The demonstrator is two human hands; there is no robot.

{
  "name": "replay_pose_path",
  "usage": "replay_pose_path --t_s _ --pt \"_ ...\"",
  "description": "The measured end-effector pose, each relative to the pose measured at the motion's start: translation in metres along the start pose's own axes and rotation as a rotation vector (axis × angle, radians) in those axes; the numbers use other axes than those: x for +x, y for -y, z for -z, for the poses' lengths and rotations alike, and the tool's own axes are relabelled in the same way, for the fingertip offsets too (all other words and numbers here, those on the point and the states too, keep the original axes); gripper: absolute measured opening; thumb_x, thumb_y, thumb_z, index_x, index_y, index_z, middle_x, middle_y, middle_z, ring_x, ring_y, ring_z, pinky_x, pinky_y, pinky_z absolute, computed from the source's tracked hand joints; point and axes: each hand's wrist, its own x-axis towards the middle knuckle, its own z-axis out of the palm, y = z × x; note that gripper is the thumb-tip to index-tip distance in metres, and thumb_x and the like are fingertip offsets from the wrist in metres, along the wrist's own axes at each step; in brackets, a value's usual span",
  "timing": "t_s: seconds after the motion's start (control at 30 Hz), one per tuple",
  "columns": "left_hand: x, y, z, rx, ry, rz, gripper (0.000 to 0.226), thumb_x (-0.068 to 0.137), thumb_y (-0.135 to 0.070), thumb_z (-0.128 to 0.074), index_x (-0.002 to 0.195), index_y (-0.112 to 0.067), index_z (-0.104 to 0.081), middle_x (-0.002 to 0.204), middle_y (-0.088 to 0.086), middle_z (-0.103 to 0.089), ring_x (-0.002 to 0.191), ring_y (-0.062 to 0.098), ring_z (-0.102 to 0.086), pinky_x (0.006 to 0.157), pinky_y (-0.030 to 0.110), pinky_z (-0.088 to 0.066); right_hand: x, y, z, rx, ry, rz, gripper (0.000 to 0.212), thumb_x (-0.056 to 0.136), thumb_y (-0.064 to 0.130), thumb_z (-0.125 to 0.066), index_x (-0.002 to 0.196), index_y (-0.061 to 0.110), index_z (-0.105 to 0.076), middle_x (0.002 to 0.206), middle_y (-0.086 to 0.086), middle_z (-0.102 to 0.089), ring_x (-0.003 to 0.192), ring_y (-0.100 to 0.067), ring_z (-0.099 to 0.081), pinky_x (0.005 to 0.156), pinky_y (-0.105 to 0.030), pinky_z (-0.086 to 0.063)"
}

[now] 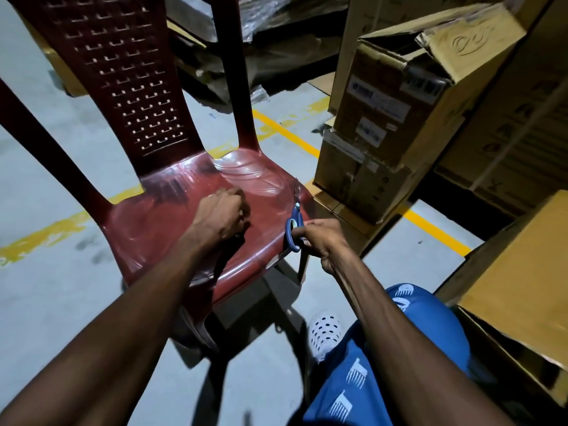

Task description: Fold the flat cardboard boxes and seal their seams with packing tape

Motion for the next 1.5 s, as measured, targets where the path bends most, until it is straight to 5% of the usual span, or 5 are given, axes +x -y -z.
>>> replay_pose_path --t_s 0.13,0.43,0.57,1.2,1.5 --pt "0.004 -0.008 0.007 -0.257 -0.119 0.030 0.016 0.082 -0.023 -0.073 0.096 -0.027 -0.078 0.121 -0.006 -0.067 0.110 0.025 -0.064 0.086 0.039 -0.053 -0.014 0.008 0.017 0.231 0.017 0.023 0.018 0.071 -0.007 -0.082 0.084 -0.001 -0.072 0.055 -0.003 -0.063 0.035 -0.005 -0.049 0.035 -0.012 -0.035" --pt "0.006 -0.101 0.033 -0.899 -0.085 -0.100 0.010 0.088 -0.015 -0.072 0.092 -0.012 -0.081 0.089 -0.003 -0.076 0.070 -0.004 -0.064 0.070 0.019 -0.049 -0.048 0.025 0.064 0.419 0.014 0.300 0.027 0.072 -0.007 -0.083 0.086 0.014 -0.071 0.107 -0.017 -0.075 0.094 -0.026 -0.074 0.087 -0.043 -0.060" --pt "0.012 -0.161 0.034 -0.968 -0.039 -0.177 0.008 0.089 -0.016 -0.072 0.091 -0.015 -0.080 0.091 -0.001 -0.077 0.076 -0.002 -0.065 0.075 0.022 -0.050 -0.067 0.023 0.114 0.425 -0.033 0.363 0.035 0.073 -0.011 -0.081 0.091 0.013 -0.064 0.093 -0.011 -0.076 0.069 -0.007 -0.071 0.061 -0.018 -0.056" --pt "0.014 -0.463 -0.015 -1.194 0.200 -0.502 0.014 0.092 -0.031 -0.070 0.098 -0.024 -0.080 0.099 -0.011 -0.076 0.095 0.006 -0.068 0.085 0.032 -0.055 -0.121 -0.048 0.375 0.245 -0.658 0.417 0.050 0.072 0.007 -0.088 0.112 0.016 -0.061 0.084 -0.005 -0.078 0.069 -0.009 -0.074 0.051 -0.018 -0.051" --pt "0.022 -0.539 -0.058 -1.238 0.626 -0.539 0.088 0.083 -0.039 -0.073 0.156 -0.021 -0.028 0.148 -0.012 -0.047 0.133 0.005 -0.047 0.093 0.012 -0.048 -0.112 -0.090 0.468 0.259 -0.837 0.420 0.052 0.071 0.001 -0.087 0.115 0.014 -0.060 0.081 -0.008 -0.077 0.062 -0.013 -0.071 0.051 -0.025 -0.053"
